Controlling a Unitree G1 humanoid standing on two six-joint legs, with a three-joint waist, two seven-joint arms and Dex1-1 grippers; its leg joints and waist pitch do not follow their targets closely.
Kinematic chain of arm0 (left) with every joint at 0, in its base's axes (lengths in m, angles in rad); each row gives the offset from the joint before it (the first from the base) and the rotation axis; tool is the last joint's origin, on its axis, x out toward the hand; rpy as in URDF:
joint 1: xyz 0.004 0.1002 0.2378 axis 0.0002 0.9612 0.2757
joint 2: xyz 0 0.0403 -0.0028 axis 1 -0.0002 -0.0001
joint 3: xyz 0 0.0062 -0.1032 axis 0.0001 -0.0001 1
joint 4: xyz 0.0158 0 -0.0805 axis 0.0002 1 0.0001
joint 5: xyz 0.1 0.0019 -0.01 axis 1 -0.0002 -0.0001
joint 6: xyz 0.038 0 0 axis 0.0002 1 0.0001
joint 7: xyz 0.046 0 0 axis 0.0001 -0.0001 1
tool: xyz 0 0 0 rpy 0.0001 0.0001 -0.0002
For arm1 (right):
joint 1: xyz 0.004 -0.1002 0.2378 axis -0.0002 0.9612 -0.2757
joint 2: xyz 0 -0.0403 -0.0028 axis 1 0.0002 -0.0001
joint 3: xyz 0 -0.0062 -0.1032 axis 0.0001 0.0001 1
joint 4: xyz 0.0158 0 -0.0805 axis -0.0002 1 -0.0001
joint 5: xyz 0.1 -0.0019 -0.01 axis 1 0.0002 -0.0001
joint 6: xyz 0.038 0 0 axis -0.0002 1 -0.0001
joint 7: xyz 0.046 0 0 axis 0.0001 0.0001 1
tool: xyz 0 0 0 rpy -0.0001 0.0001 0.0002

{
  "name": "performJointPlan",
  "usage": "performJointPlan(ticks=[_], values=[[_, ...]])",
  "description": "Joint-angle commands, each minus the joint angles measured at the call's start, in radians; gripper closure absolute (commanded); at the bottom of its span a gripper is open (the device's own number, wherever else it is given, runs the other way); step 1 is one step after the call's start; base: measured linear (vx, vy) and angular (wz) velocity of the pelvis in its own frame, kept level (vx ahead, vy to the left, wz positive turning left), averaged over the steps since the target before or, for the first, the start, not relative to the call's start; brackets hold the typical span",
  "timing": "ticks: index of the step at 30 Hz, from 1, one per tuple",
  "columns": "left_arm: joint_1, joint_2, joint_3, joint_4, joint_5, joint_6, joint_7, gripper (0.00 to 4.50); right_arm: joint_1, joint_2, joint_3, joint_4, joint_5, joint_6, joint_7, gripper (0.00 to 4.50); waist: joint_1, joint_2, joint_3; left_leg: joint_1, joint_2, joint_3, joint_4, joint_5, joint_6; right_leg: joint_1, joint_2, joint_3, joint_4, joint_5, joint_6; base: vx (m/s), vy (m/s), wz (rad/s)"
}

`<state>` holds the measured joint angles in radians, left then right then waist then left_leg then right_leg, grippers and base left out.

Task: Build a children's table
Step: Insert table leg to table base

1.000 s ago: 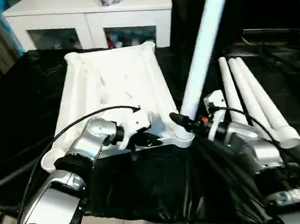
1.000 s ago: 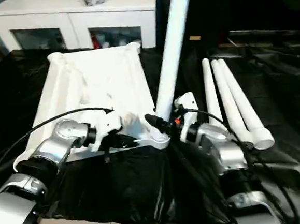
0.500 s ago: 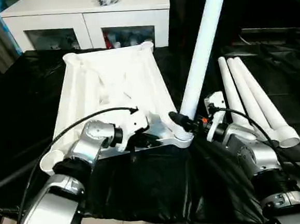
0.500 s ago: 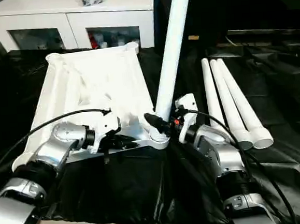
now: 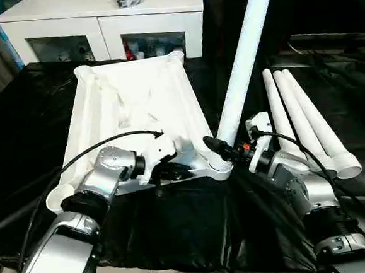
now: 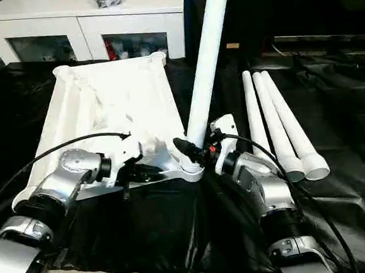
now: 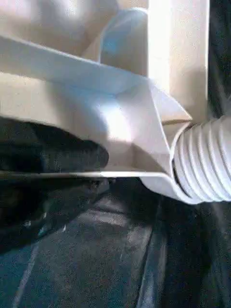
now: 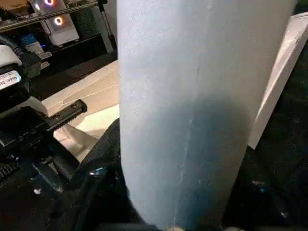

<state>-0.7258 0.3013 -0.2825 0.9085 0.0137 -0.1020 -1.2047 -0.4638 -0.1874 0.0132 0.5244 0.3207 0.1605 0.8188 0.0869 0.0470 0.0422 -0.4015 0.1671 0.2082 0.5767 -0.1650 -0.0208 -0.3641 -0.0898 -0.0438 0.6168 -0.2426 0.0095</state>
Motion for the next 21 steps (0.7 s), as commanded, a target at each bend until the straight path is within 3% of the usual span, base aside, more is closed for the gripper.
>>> performJointPlan(ticks=[1, 7, 8, 13, 16, 21], values=[[-0.006, 0.016, 0.004, 0.023, 0.007, 0.012, 0.0, 4.43, 0.035, -0.002, 0.032, 0.041, -0.034, 0.021, -0.005, 2.59, -0.001, 0.004, -0.056, 0.038, 0.077, -0.038, -0.079, -0.28, -0.006, 0.015, -0.075, 0.037, -0.073, -0.055, -0.266, 0.0, 0.0, 0.0], [0.003, 0.021, 0.0, 0.023, 0.011, 0.016, -0.014, 4.5, 0.029, -0.001, 0.037, 0.049, -0.043, 0.016, 0.002, 2.59, -0.002, 0.003, -0.056, 0.037, 0.076, -0.036, -0.077, -0.267, 0.001, 0.016, -0.076, 0.037, -0.072, -0.035, -0.268, 0.0, 0.0, 0.0], [0.004, 0.02, 0.001, 0.022, 0.01, 0.016, -0.016, 4.5, 0.026, 0.0, 0.039, 0.05, -0.045, 0.016, 0.005, 2.59, -0.002, -0.002, -0.057, 0.038, 0.077, -0.035, -0.076, -0.263, 0.005, 0.016, -0.076, 0.037, -0.072, -0.031, -0.27, 0.0, 0.0, 0.0], [0.012, 0.01, 0.005, 0.011, 0.005, 0.025, -0.019, 4.5, 0.024, 0.006, 0.036, 0.046, -0.04, 0.019, 0.004, 2.59, -0.001, 0.001, -0.056, 0.036, 0.077, -0.035, -0.075, -0.255, 0.011, 0.016, -0.077, 0.037, -0.072, -0.038, -0.27, 0.0, 0.0, 0.0], [0.018, -0.003, 0.011, -0.005, -0.003, 0.032, -0.01, 4.5, 0.028, 0.018, -0.034, 0.068, -0.004, -0.004, -0.067, 2.59, -0.002, 0.0, -0.055, 0.036, 0.077, -0.036, -0.076, -0.26, 0.01, 0.015, -0.079, 0.038, -0.073, -0.055, -0.272, 0.0, 0.0, 0.0], [0.018, -0.008, 0.017, -0.009, -0.007, 0.036, -0.002, 4.5, 0.063, 0.018, -0.063, 0.048, 0.022, -0.002, -0.074, 2.59, 0.0, 0.0, -0.055, 0.038, 0.079, -0.036, -0.08, -0.28, -0.001, 0.013, -0.077, 0.039, -0.076, -0.081, -0.26, 0.0, 0.0, 0.0]])
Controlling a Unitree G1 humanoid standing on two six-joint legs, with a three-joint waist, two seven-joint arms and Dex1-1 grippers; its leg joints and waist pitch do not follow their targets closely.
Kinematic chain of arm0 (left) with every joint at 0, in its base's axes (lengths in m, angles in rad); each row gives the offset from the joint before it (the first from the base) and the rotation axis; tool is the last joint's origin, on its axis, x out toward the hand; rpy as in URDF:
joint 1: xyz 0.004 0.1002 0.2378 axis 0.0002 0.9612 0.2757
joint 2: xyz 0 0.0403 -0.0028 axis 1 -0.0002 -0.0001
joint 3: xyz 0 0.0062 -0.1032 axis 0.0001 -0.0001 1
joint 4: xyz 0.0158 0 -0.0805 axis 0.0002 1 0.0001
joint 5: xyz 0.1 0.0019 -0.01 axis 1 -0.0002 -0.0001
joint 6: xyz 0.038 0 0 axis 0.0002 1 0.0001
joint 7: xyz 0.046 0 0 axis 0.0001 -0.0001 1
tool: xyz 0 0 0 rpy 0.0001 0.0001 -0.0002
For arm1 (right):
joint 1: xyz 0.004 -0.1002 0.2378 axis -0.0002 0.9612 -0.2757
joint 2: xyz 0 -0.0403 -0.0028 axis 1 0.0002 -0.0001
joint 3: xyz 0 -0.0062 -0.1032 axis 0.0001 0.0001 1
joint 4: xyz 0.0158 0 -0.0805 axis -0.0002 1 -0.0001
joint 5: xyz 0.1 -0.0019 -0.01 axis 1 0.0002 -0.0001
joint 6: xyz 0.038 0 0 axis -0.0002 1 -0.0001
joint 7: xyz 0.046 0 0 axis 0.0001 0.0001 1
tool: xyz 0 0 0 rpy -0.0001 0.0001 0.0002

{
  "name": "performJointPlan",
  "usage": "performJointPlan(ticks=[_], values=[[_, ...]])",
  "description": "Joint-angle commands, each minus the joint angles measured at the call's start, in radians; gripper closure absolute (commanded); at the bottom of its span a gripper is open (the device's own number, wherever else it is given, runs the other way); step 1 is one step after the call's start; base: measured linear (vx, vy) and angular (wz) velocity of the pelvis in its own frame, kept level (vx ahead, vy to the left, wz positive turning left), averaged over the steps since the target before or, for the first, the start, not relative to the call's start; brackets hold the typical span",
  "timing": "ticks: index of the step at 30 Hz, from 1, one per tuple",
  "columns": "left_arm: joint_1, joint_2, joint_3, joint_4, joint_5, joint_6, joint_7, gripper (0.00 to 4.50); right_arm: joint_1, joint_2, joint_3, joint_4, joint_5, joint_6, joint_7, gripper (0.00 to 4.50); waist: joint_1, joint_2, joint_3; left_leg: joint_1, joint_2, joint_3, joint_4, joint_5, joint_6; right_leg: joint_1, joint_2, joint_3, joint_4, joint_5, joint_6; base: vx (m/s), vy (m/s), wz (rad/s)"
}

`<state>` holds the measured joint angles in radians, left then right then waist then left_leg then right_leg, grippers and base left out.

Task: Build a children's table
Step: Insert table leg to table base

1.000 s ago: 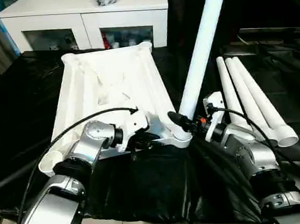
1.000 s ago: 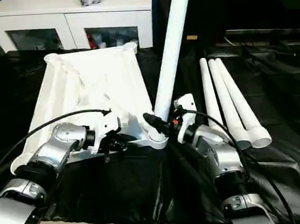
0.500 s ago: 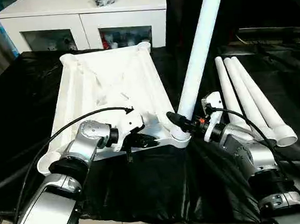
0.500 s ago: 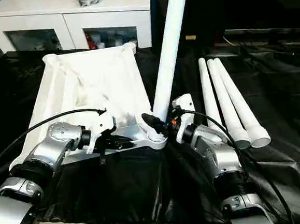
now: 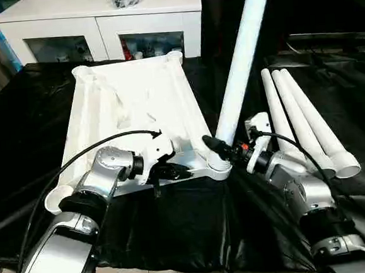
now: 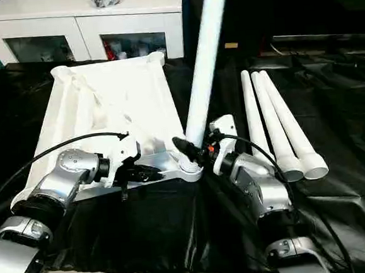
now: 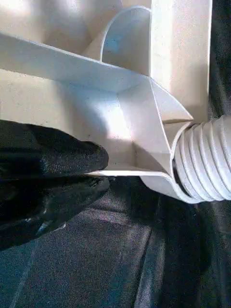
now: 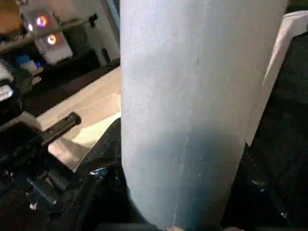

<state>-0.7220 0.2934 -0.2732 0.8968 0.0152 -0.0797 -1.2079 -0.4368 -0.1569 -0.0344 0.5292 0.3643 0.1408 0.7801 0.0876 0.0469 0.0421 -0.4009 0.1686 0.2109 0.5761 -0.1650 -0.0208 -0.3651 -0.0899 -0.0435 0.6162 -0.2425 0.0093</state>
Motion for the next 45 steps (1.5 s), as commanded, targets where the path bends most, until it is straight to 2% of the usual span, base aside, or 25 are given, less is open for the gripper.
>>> performJointPlan(ticks=[1, 2, 3, 4, 6, 7, 13, 14, 19, 21, 22, 25, 27, 29, 32, 33, 34, 40, 43, 45], values=[[0.014, 0.0, 0.008, 0.002, -0.008, 0.014, 0.002, 4.5, 0.038, -0.013, -0.016, 0.042, -0.021, 0.018, -0.035, 2.59, 0.0, 0.0, -0.054, 0.038, 0.078, -0.039, -0.079, -0.28, -0.001, 0.014, -0.077, 0.039, -0.076, -0.081, -0.26, 0.0, 0.0, 0.0], [0.013, -0.001, 0.01, 0.004, -0.007, 0.015, 0.009, 4.5, 0.085, -0.017, -0.024, 0.005, -0.016, 0.014, -0.031, 2.59, 0.003, 0.012, -0.056, 0.039, 0.078, -0.039, -0.078, -0.266, 0.002, 0.014, -0.077, 0.038, -0.073, -0.051, -0.258, 0.0, 0.0, 0.0], [0.012, -0.001, 0.01, 0.005, -0.006, 0.015, 0.011, 4.5, 0.107, -0.02, -0.025, -0.015, -0.017, 0.01, -0.031, 2.59, 0.002, 0.007, -0.055, 0.039, 0.078, -0.037, -0.079, -0.266, 0.005, 0.013, -0.075, 0.038, -0.076, -0.041, -0.254, 0.0, 0.0, 0.0], [0.01, -0.001, 0.011, 0.007, -0.006, 0.015, 0.013, 4.5, 0.123, -0.022, -0.024, -0.034, -0.017, 0.009, -0.03, 2.59, 0.005, 0.009, -0.059, 0.04, 0.077, -0.039, -0.076, -0.252, 0.011, 0.017, -0.076, 0.037, -0.071, -0.008, -0.254, 0.0, 0.0, 0.0], [0.008, -0.001, 0.013, 0.011, -0.002, 0.014, 0.017, 4.5, 0.15, -0.026, -0.024, -0.076, -0.016, 0.013, -0.028, 2.59, 0.008, 0.004, -0.062, 0.035, 0.075, -0.038, -0.072, -0.213, 0.035, 0.021, -0.076, 0.035, -0.067, 0.041, -0.254, 0.0, 0.0, 0.0], [0.006, -0.002, 0.013, 0.014, -0.001, 0.013, 0.019, 4.5, 0.16, -0.029, -0.023, -0.096, -0.017, 0.016, -0.027, 2.59, 0.009, 0.011, -0.061, 0.033, 0.074, -0.038, -0.07, -0.201, 0.048, 0.02, -0.076, 0.034, -0.067, 0.05, -0.251, 0.0, 0.0, 0.0], [0.0, -0.002, 0.011, 0.023, 0.011, 0.006, 0.022, 4.5, 0.196, -0.066, 0.006, -0.186, -0.032, 0.035, -0.026, 2.59, 0.012, 0.012, -0.058, 0.036, 0.076, -0.039, -0.073, -0.242, 0.034, 0.018, -0.076, 0.035, -0.078, -0.047, -0.239, 0.0, 0.0, 0.0], [-0.001, -0.002, 0.01, 0.025, 0.012, 0.005, 0.021, 4.5, 0.197, -0.08, 0.026, -0.21, -0.043, 0.058, -0.022, 2.59, 0.013, 0.013, -0.058, 0.037, 0.076, -0.039, -0.074, -0.24, 0.031, 0.018, -0.075, 0.036, -0.078, -0.049, -0.236, 0.0, 0.0, 0.0], [-0.005, -0.001, 0.005, 0.027, 0.018, -0.003, 0.013, 4.5, 0.154, -0.103, 0.086, -0.213, -0.105, 0.083, -0.022, 2.59, 0.015, 0.014, -0.059, 0.034, 0.073, -0.039, -0.071, -0.217, 0.032, 0.018, -0.075, 0.035, -0.075, -0.022, -0.233, 0.0, 0.0, 0.0], [-0.008, 0.0, 0.0, 0.029, 0.024, -0.006, 0.01, 4.5, 0.118, -0.116, 0.127, -0.197, -0.136, 0.104, -0.009, 2.59, 0.012, 0.012, -0.059, 0.034, 0.072, -0.038, -0.071, -0.219, 0.03, 0.019, -0.073, 0.034, -0.075, -0.026, -0.235, 0.0, 0.0, 0.0], [-0.011, 0.0, -0.003, 0.032, 0.028, -0.009, 0.008, 4.5, 0.099, -0.123, 0.149, -0.189, -0.15, 0.113, -0.002, 2.59, 0.009, 0.011, -0.058, 0.033, 0.071, -0.039, -0.07, -0.224, 0.028, 0.019, -0.075, 0.035, -0.075, -0.039, -0.236, 0.0, 0.0, 0.0], [-0.013, 0.001, -0.005, 0.034, 0.031, -0.01, 0.008, 4.5, 0.083, -0.13, 0.167, -0.178, -0.159, 0.123, 0.006, 2.59, 0.003, 0.012, -0.055, 0.036, 0.073, -0.039, -0.073, -0.257, 0.018, 0.017, -0.077, 0.037, -0.081, -0.096, -0.235, 0.0, 0.0, 0.0], [-0.018, 0.003, -0.011, 0.038, 0.036, -0.013, 0.005, 4.5, 0.047, -0.145, 0.213, -0.144, -0.186, 0.14, 0.041, 2.59, -0.002, 0.004, -0.055, 0.034, 0.073, -0.039, -0.074, -0.25, 0.017, 0.019, -0.074, 0.036, -0.08, -0.099, -0.237, 0.0, 0.0, 0.0], [-0.019, 0.003, -0.013, 0.039, 0.038, -0.015, 0.004, 4.5, 0.04, -0.147, 0.222, -0.134, -0.193, 0.139, 0.05, 2.59, -0.001, 0.008, -0.055, 0.036, 0.073, -0.038, -0.073, -0.254, 0.016, 0.017, -0.076, 0.037, -0.08, -0.101, -0.241, 0.0, 0.0, 0.0], [-0.022, 0.004, -0.02, 0.039, 0.042, -0.022, -0.004, 4.5, 0.025, -0.149, 0.238, -0.099, -0.206, 0.128, 0.077, 2.59, -0.001, 0.008, -0.058, 0.035, 0.073, -0.038, -0.07, -0.241, 0.019, 0.018, -0.076, 0.037, -0.076, -0.069, -0.246, 0.0, 0.0, 0.0], [-0.024, 0.005, -0.023, 0.038, 0.044, -0.026, -0.009, 4.5, 0.02, -0.149, 0.243, -0.084, -0.207, 0.122, 0.088, 2.59, -0.002, -0.005, -0.057, 0.033, 0.074, -0.037, -0.071, -0.234, 0.025, 0.02, -0.075, 0.037, -0.077, -0.06, -0.246, 0.0, 0.0, 0.0], [-0.025, 0.006, -0.025, 0.037, 0.045, -0.027, -0.014, 4.5, 0.018, -0.15, 0.246, -0.077, -0.207, 0.118, 0.099, 2.59, 0.001, 0.003, -0.058, 0.033, 0.073, -0.037, -0.068, -0.222, 0.034, 0.018, -0.076, 0.036, -0.075, -0.05, -0.25, 0.0, 0.0, 0.0], [-0.025, 0.007, -0.051, 0.027, 0.061, -0.055, -0.055, 4.5, 0.013, -0.156, 0.269, -0.028, -0.212, 0.068, 0.153, 2.59, 0.002, 0.005, -0.061, 0.036, 0.075, -0.038, -0.07, -0.234, 0.026, 0.02, -0.074, 0.034, -0.071, -0.014, -0.254, 0.0, 0.0, 0.0], [-0.025, 0.004, -0.054, 0.023, 0.058, -0.063, -0.071, 4.5, 0.015, -0.15, 0.25, -0.017, -0.194, 0.056, 0.168, 2.59, 0.001, 0.005, -0.064, 0.036, 0.074, -0.038, -0.068, -0.234, 0.032, 0.022, -0.074, 0.032, -0.068, 0.023, -0.266, 0.0, 0.0, 0.0], [-0.027, 0.002, -0.052, 0.025, 0.059, -0.06, -0.07, 4.5, 0.009, -0.131, 0.206, -0.003, -0.169, 0.057, 0.147, 2.59, 0.002, 0.007, -0.064, 0.037, 0.074, -0.037, -0.067, -0.238, 0.034, 0.02, -0.074, 0.032, -0.069, 0.025, -0.27, 0.0, 0.0, 0.0]])
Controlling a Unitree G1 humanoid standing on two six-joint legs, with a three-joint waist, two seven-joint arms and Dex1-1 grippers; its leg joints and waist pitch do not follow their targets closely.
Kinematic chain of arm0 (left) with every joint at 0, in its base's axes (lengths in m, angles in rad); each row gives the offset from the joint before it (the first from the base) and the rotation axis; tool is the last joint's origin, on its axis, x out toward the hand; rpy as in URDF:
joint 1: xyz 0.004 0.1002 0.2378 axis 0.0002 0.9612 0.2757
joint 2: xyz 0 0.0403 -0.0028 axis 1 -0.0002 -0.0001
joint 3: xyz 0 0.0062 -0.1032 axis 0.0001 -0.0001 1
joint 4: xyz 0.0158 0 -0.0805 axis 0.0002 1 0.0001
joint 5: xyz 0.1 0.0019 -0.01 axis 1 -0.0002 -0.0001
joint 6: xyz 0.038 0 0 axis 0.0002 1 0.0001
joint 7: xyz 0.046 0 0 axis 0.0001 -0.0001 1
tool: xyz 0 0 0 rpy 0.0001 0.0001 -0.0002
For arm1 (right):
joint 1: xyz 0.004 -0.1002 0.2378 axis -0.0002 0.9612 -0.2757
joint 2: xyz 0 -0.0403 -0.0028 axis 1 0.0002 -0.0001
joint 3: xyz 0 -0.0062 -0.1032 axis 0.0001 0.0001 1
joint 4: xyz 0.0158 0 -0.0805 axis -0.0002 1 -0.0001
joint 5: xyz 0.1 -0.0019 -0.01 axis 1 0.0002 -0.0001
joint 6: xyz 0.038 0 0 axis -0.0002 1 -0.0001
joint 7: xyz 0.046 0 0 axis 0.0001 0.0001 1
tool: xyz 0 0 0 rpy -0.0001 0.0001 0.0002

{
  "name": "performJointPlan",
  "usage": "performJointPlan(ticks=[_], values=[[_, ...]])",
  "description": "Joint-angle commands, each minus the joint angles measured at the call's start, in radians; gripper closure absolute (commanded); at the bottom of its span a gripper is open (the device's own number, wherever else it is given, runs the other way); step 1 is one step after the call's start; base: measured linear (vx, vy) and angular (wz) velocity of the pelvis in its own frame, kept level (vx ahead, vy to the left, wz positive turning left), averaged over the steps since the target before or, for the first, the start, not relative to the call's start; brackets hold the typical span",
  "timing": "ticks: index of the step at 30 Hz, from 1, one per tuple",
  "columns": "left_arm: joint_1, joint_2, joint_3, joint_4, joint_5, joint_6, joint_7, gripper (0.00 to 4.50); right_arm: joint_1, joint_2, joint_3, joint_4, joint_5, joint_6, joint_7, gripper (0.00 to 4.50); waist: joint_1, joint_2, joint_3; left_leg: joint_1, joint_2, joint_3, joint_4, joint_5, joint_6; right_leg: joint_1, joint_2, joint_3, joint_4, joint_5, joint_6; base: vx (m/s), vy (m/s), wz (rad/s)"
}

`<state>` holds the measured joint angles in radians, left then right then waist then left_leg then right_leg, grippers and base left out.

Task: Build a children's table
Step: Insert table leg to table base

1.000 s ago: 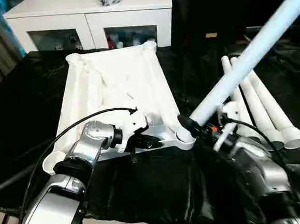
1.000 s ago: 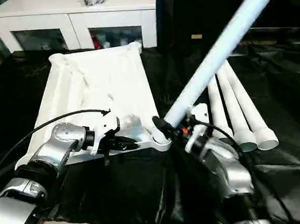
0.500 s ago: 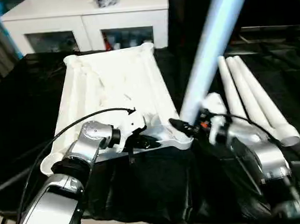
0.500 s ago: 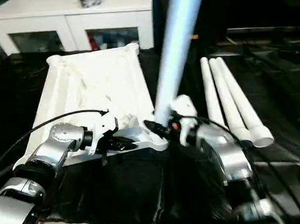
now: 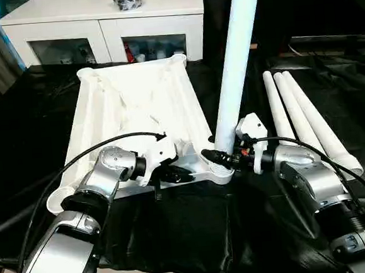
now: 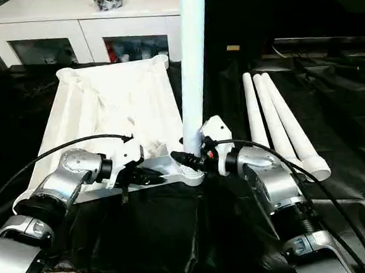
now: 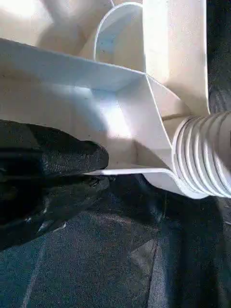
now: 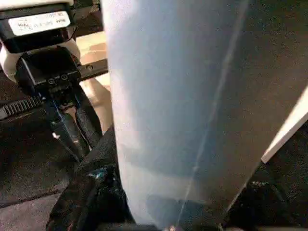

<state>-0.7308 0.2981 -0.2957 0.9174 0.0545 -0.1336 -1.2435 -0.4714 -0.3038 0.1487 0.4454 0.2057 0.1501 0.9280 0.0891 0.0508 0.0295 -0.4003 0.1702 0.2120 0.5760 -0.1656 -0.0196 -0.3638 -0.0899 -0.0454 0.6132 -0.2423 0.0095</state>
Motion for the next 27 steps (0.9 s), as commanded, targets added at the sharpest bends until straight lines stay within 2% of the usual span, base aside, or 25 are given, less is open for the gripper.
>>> performJointPlan(ticks=[1, 5, 7, 8, 12, 14, 16, 17, 21, 23, 27], values=[[-0.018, -0.003, -0.028, 0.006, 0.02, -0.004, -0.033, 4.5, 0.041, 0.023, 0.006, 0.085, 0.001, 0.052, -0.01, 2.59, 0.0, 0.002, -0.05, 0.036, 0.073, -0.038, -0.068, -0.243, 0.034, 0.02, -0.075, 0.034, -0.067, 0.019, -0.275, 0.0, 0.0, 0.0], [-0.01, -0.002, -0.024, -0.001, 0.018, 0.0, -0.029, 4.5, 0.032, 0.055, -0.094, 0.106, 0.071, 0.065, -0.087, 2.59, -0.001, 0.006, -0.048, 0.038, 0.076, -0.04, -0.075, -0.291, 0.01, 0.016, -0.075, 0.035, -0.07, -0.049, -0.275, 0.0, 0.0, 0.0], [-0.004, -0.005, -0.017, -0.004, 0.013, 0.007, -0.025, 4.5, 0.041, 0.067, -0.144, 0.104, 0.113, 0.077, -0.117, 2.59, -0.002, 0.005, -0.048, 0.039, 0.076, -0.04, -0.077, -0.298, 0.001, 0.017, -0.075, 0.034, -0.071, -0.061, -0.272, 0.0, 0.0, 0.0], [-0.002, -0.006, -0.015, -0.006, 0.012, 0.009, -0.024, 4.5, 0.045, 0.07, -0.157, 0.102, 0.126, 0.08, -0.123, 2.59, 0.0, 0.006, -0.047, 0.041, 0.077, -0.039, -0.078, -0.306, -0.005, 0.013, -0.075, 0.036, -0.073, -0.066, -0.27, 0.0, 0.0, 0.0], [0.009, -0.008, -0.012, -0.013, 0.01, 0.016, -0.014, 4.5, 0.098, 0.07, -0.173, 0.059, 0.131, 0.081, -0.127, 2.59, 0.0, 0.007, -0.049, 0.039, 0.076, -0.039, -0.077, -0.288, -0.007, 0.015, -0.074, 0.035, -0.07, -0.031, -0.262, 0.0, 0.0, 0.0], [0.016, -0.01, -0.009, -0.015, 0.013, 0.019, 0.003, 4.5, 0.16, 0.066, -0.159, -0.019, 0.122, 0.088, -0.13, 2.59, 0.005, 0.006, -0.052, 0.038, 0.075, -0.039, -0.074, -0.254, 0.007, 0.018, -0.074, 0.035, -0.068, 0.021, -0.255, 0.0, 0.0, 0.0], [0.017, -0.011, -0.009, -0.015, 0.013, 0.02, 0.005, 4.5, 0.182, 0.064, -0.146, -0.054, 0.113, 0.091, -0.134, 2.59, 0.008, 0.006, -0.052, 0.035, 0.074, -0.039, -0.072, -0.229, 0.024, 0.019, -0.074, 0.033, -0.065, 0.055, -0.251, 0.0, 0.0, 0.0], [0.018, -0.011, -0.007, -0.015, 0.013, 0.021, 0.007, 4.5, 0.205, 0.06, -0.127, -0.096, 0.099, 0.096, -0.145, 2.59, 0.012, 0.006, -0.053, 0.038, 0.075, -0.038, -0.071, -0.229, 0.027, 0.017, -0.075, 0.033, -0.066, 0.051, -0.245, 0.0, 0.0, 0.0], [0.022, -0.013, -0.006, -0.021, 0.013, 0.024, 0.01, 4.5, 0.235, 0.041, -0.07, -0.161, 0.038, 0.09, -0.169, 2.59, 0.017, 0.008, -0.05, 0.04, 0.075, -0.039, -0.074, -0.253, 0.012, 0.014, -0.075, 0.035, -0.072, 0.003, -0.229, 0.0, 0.0, 0.0], [0.027, -0.012, -0.007, -0.026, 0.014, 0.026, 0.011, 4.5, 0.236, 0.038, -0.049, -0.186, 0.017, 0.096, -0.178, 2.59, 0.017, 0.008, -0.049, 0.039, 0.075, -0.041, -0.077, -0.279, -0.002, 0.014, -0.076, 0.036, -0.075, -0.038, -0.222, 0.0, 0.0, 0.0], [0.036, -0.01, -0.013, -0.033, 0.02, 0.025, 0.009, 4.5, 0.219, 0.02, 0.003, -0.187, -0.024, 0.097, -0.16, 2.59, 0.015, 0.007, -0.047, 0.04, 0.075, -0.042, -0.08, -0.29, -0.011, 0.014, -0.076, 0.038, -0.078, -0.06, -0.214, 0.0, 0.0, 0.0]])
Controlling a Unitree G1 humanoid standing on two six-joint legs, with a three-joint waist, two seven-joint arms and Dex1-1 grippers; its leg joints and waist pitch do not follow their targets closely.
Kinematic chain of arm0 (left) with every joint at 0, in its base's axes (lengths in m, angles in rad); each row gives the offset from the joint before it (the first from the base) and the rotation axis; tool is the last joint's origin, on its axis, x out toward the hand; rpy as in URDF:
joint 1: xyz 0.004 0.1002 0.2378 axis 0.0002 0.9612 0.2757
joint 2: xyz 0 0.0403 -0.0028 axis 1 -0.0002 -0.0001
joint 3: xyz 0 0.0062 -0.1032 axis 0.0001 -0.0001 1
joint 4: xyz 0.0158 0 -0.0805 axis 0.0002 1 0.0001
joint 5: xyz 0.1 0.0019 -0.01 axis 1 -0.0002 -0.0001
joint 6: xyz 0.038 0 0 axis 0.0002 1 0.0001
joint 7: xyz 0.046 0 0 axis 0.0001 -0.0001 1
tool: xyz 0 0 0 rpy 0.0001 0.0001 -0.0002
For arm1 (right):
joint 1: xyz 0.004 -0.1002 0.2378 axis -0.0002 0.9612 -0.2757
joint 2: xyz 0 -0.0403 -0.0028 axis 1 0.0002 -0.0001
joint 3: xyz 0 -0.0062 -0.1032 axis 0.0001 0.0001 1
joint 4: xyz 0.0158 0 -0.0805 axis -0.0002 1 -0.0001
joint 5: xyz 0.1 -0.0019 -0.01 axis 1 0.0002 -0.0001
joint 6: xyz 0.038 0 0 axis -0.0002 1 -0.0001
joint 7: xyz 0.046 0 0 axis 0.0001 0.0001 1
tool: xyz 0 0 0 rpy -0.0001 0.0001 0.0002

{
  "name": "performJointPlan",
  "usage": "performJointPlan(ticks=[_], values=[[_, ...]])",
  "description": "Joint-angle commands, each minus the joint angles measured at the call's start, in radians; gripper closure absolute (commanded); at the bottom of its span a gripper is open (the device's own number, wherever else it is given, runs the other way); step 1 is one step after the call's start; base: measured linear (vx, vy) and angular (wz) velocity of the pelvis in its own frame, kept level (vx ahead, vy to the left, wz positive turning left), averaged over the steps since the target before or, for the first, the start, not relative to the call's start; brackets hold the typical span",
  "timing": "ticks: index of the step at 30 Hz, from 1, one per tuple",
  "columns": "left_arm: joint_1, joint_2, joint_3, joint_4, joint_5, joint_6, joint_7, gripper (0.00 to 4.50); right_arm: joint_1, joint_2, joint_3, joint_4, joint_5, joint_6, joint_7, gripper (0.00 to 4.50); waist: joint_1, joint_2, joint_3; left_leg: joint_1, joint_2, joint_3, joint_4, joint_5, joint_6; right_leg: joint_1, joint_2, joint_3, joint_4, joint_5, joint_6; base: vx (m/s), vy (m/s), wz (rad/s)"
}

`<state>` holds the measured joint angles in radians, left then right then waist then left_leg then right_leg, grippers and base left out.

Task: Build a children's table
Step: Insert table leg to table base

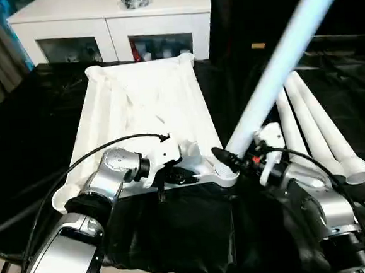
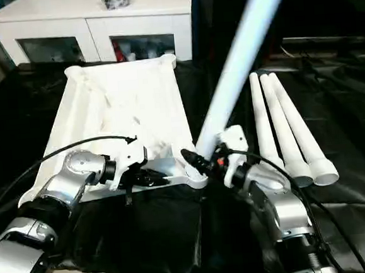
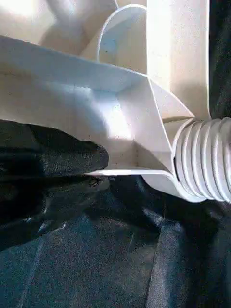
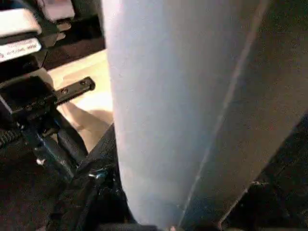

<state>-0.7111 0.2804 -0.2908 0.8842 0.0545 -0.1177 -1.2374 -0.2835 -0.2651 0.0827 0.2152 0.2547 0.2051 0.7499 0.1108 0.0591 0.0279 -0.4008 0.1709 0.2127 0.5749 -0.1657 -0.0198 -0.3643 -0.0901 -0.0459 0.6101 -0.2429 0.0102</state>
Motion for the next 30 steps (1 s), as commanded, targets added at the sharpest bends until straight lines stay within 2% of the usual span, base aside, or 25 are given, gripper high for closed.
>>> performJointPlan(ticks=[1, 2, 3, 4, 5, 6, 7, 8, 12, 13, 14, 20, 23, 24, 25, 26, 27, 30], values=[[0.018, 0.008, -0.018, -0.001, 0.021, 0.01, 0.002, 4.5, 0.024, -0.025, 0.088, 0.043, -0.084, 0.043, 0.029, 2.59, -0.007, 0.0, -0.046, 0.039, 0.074, -0.043, -0.078, -0.285, -0.011, 0.015, -0.076, 0.038, -0.074, -0.056, -0.215, 0.0, 0.0, 0.0], [0.018, 0.008, -0.019, -0.002, 0.022, 0.01, 0.002, 4.5, 0.023, -0.026, 0.089, 0.044, -0.085, 0.043, 0.03, 2.59, -0.008, 0.0, -0.046, 0.039, 0.074, -0.043, -0.077, -0.278, -0.011, 0.015, -0.074, 0.038, -0.073, -0.047, -0.213, 0.0, 0.0, 0.0], [0.02, 0.008, -0.02, -0.004, 0.023, 0.009, 0.0, 4.5, 0.013, -0.033, 0.11, 0.051, -0.095, 0.042, 0.048, 2.59, -0.009, -0.006, -0.045, 0.039, 0.073, -0.041, -0.077, -0.278, -0.007, 0.015, -0.073, 0.038, -0.074, -0.045, -0.213, 0.0, 0.0, 0.0], [0.02, 0.008, -0.022, -0.006, 0.024, 0.009, -0.001, 4.5, -0.001, -0.037, 0.13, 0.064, -0.102, 0.042, 0.07, 2.59, -0.009, -0.002, -0.046, 0.038, 0.073, -0.042, -0.076, -0.275, -0.005, 0.016, -0.075, 0.038, -0.072, -0.046, -0.215, 0.0, 0.0, 0.0], [0.021, 0.009, -0.022, -0.007, 0.024, 0.009, -0.003, 4.5, -0.011, -0.04, 0.144, 0.073, -0.105, 0.046, 0.087, 2.59, -0.01, -0.004, -0.045, 0.038, 0.073, -0.042, -0.075, -0.276, -0.002, 0.015, -0.076, 0.038, -0.073, -0.053, -0.219, 0.0, 0.0, 0.0], [0.021, 0.009, -0.023, -0.007, 0.025, 0.008, -0.005, 4.5, -0.021, -0.042, 0.157, 0.084, -0.107, 0.05, 0.106, 2.59, -0.011, -0.011, -0.045, 0.038, 0.074, -0.041, -0.076, -0.275, 0.001, 0.015, -0.075, 0.038, -0.074, -0.058, -0.219, 0.0, 0.0, 0.0], [0.021, 0.009, -0.023, -0.007, 0.025, 0.008, -0.005, 4.5, -0.021, -0.042, 0.157, 0.084, -0.107, 0.05, 0.106, 2.59, -0.011, -0.011, -0.045, 0.038, 0.074, -0.041, -0.076, -0.275, 0.001, 0.015, -0.075, 0.038, -0.074, -0.058, -0.219, 0.0, 0.0, 0.0], [0.021, 0.01, -0.025, -0.008, 0.026, 0.008, -0.006, 4.5, -0.029, -0.043, 0.166, 0.094, -0.109, 0.053, 0.12, 2.59, -0.012, -0.005, -0.045, 0.037, 0.074, -0.042, -0.075, -0.268, 0.005, 0.015, -0.075, 0.038, -0.072, -0.053, -0.222, 0.0, 0.0, 0.0], [0.018, 0.015, -0.032, -0.017, 0.029, 0.002, -0.024, 4.5, -0.081, -0.027, 0.168, 0.203, -0.098, 0.032, 0.173, 2.59, -0.019, -0.006, -0.045, 0.036, 0.073, -0.041, -0.075, -0.278, 0.006, 0.015, -0.075, 0.037, -0.072, -0.055, -0.237, 0.0, 0.0, 0.0], [0.018, 0.016, -0.032, -0.018, 0.029, 0.002, -0.025, 4.5, -0.082, -0.026, 0.168, 0.205, -0.097, 0.032, 0.175, 2.59, -0.019, -0.019, -0.045, 0.034, 0.073, -0.041, -0.073, -0.273, 0.013, 0.018, -0.079, 0.038, -0.07, -0.066, -0.241, 0.0, 0.0, 0.0], [0.018, 0.017, -0.034, -0.022, 0.026, -0.004, -0.039, 4.5, -0.087, -0.024, 0.166, 0.216, -0.087, 0.032, 0.195, 2.59, -0.019, -0.013, -0.045, 0.036, 0.074, -0.04, -0.074, -0.264, 0.017, 0.015, -0.078, 0.038, -0.073, -0.073, -0.237, 0.0, 0.0, 0.0], [0.011, 0.022, -0.053, -0.033, 0.015, -0.042, -0.125, 4.5, -0.099, -0.038, 0.178, 0.253, -0.079, 0.008, 0.293, 2.59, -0.017, -0.018, -0.049, 0.037, 0.076, -0.039, -0.072, -0.252, 0.022, 0.018, -0.075, 0.036, -0.066, -0.016, -0.246, 0.0, 0.0, 0.0], [0.005, 0.029, -0.064, -0.036, 0.023, -0.043, -0.147, 4.5, -0.101, -0.04, 0.181, 0.26, -0.078, 0.001, 0.32, 2.59, -0.015, -0.011, -0.051, 0.035, 0.074, -0.039, -0.069, -0.232, 0.035, 0.018, -0.074, 0.034, -0.062, 0.03, -0.255, 0.0, 0.0, 0.0], [0.001, 0.031, -0.065, -0.032, 0.028, -0.043, -0.143, 4.5, -0.101, -0.04, 0.183, 0.261, -0.08, -0.002, 0.321, 2.59, -0.016, -0.014, -0.051, 0.036, 0.074, -0.038, -0.068, -0.228, 0.04, 0.019, -0.074, 0.034, -0.061, 0.045, -0.259, 0.0, 0.0, 0.0], [-0.001, 0.031, -0.065, -0.029, 0.03, -0.043, -0.141, 4.5, -0.1, -0.039, 0.183, 0.262, -0.081, -0.004, 0.32, 2.59, -0.015, -0.012, -0.051, 0.036, 0.075, -0.039, -0.068, -0.228, 0.041, 0.019, -0.073, 0.033, -0.061, 0.049, -0.261, 0.0, 0.0, 0.0], [-0.01, 0.03, -0.063, -0.017, 0.038, -0.041, -0.123, 4.5, -0.102, -0.035, 0.181, 0.27, -0.087, -0.013, 0.309, 2.59, -0.014, -0.008, -0.051, 0.038, 0.075, -0.039, -0.07, -0.24, 0.037, 0.018, -0.073, 0.033, -0.062, 0.037, -0.262, 0.0, 0.0, 0.0], [-0.01, 0.03, -0.063, -0.017, 0.038, -0.041, -0.123, 4.5, -0.102, -0.035, 0.181, 0.27, -0.087, -0.013, 0.309, 2.59, -0.016, -0.01, -0.05, 0.038, 0.075, -0.038, -0.071, -0.25, 0.033, 0.017, -0.073, 0.033, -0.063, 0.025, -0.263, 0.0, 0.0, 0.0], [-0.025, 0.016, -0.041, 0.002, 0.036, -0.009, -0.069, 4.5, -0.126, -0.001, 0.143, 0.328, -0.107, -0.043, 0.222, 2.59, -0.018, -0.011, -0.045, 0.042, 0.077, -0.04, -0.078, -0.312, -0.005, 0.013, -0.078, 0.037, -0.071, -0.074, -0.26, 0.0, 0.0, 0.0]])
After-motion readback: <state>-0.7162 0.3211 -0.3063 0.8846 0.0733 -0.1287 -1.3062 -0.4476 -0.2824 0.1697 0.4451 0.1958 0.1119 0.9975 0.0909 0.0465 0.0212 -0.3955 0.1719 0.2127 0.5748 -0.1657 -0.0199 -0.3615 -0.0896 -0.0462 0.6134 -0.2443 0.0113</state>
